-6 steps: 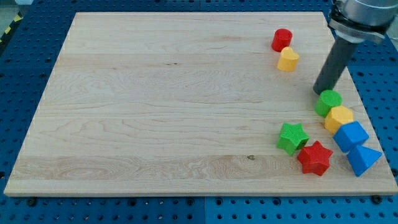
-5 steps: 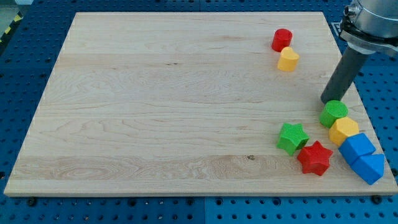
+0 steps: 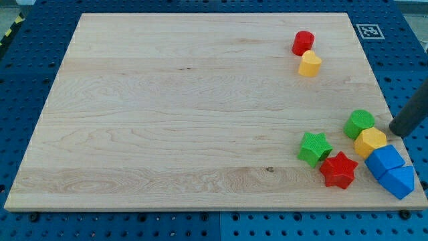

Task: Slide the green circle towards left

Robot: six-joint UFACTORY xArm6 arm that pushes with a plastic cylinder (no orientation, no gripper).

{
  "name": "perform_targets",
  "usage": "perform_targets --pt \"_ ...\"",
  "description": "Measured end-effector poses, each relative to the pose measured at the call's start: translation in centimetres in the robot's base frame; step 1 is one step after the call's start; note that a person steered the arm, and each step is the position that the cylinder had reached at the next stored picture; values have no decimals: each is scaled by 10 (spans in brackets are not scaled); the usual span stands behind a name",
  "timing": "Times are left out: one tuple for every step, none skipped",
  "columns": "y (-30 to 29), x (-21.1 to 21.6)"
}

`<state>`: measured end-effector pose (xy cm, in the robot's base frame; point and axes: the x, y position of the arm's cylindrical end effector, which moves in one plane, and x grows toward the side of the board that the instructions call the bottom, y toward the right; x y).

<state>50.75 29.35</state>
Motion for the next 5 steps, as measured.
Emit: perform_targets --pt "0 -4" --pt "-7 -22" --pt "-23 -23" --pt "-38 -23" --pt "-51 -23"
